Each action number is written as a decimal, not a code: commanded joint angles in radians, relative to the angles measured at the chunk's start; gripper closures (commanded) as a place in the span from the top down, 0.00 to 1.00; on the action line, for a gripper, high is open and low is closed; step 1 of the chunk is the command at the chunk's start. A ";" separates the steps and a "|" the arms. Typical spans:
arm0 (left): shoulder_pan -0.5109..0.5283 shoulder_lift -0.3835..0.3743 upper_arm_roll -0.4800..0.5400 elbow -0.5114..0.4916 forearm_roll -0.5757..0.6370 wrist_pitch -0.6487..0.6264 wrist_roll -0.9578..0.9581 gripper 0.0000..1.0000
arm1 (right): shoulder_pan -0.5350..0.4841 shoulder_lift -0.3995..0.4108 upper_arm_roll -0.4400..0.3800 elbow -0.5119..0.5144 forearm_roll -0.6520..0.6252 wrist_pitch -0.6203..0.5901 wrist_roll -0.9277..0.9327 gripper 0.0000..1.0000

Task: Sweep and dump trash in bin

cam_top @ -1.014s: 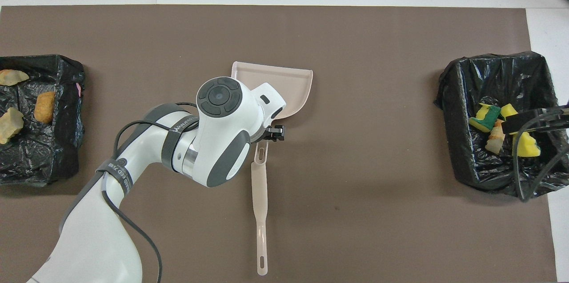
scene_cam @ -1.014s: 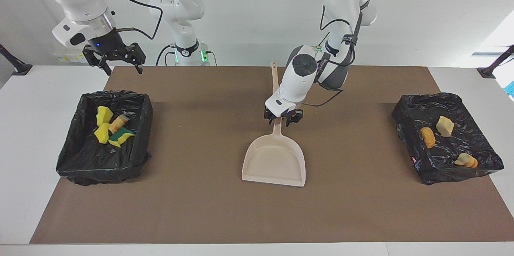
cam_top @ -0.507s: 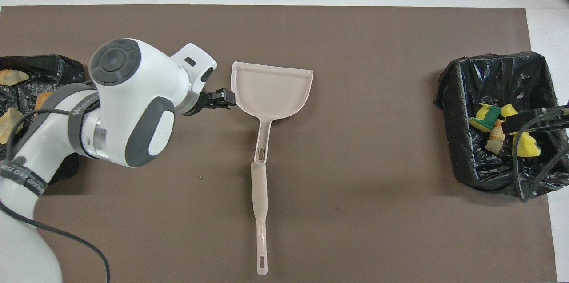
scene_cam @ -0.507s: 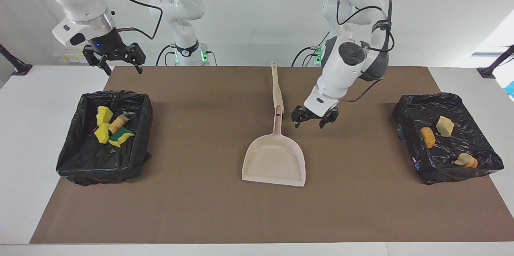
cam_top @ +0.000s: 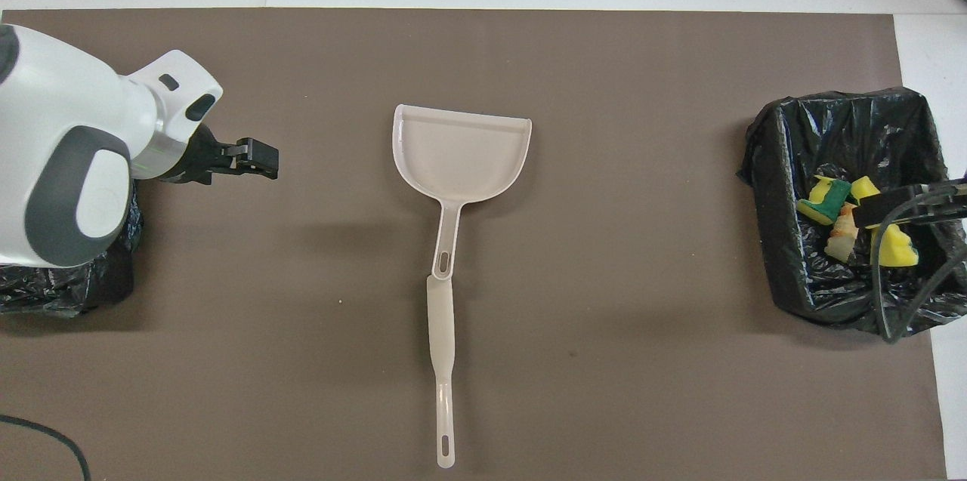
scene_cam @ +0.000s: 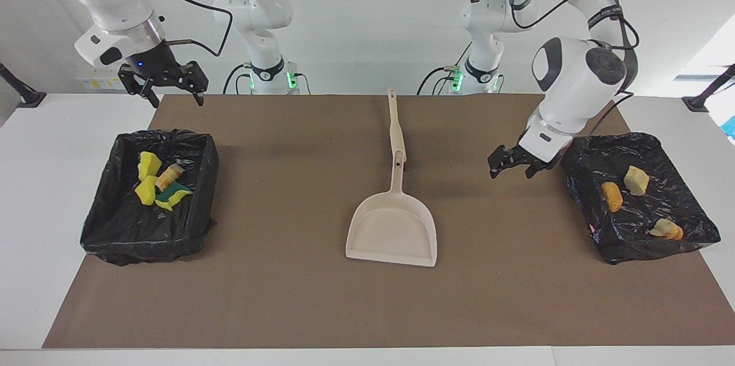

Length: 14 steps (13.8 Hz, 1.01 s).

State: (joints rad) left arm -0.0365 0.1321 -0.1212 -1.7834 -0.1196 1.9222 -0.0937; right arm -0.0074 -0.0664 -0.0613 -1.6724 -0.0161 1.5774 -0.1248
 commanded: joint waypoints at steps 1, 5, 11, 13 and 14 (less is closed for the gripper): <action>0.033 -0.084 -0.006 0.013 0.008 -0.121 0.040 1.00 | -0.019 -0.007 0.014 0.000 0.019 -0.004 0.011 1.00; 0.032 -0.109 -0.003 0.146 0.086 -0.345 0.042 1.00 | -0.019 -0.013 0.014 -0.001 0.002 -0.013 0.008 1.00; 0.032 -0.218 0.003 0.162 0.101 -0.488 0.042 1.00 | 0.029 0.002 0.012 0.006 0.015 -0.034 0.096 1.00; 0.032 -0.242 0.000 0.171 0.100 -0.494 0.040 1.00 | 0.026 0.031 0.011 0.063 0.018 -0.046 0.096 1.00; 0.033 -0.264 -0.002 0.156 0.098 -0.476 0.045 1.00 | 0.026 0.037 0.011 0.068 0.012 -0.045 0.096 1.00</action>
State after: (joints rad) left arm -0.0054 -0.0976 -0.1208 -1.6205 -0.0348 1.4524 -0.0589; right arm 0.0276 -0.0626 -0.0515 -1.6548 -0.0163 1.5651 -0.0455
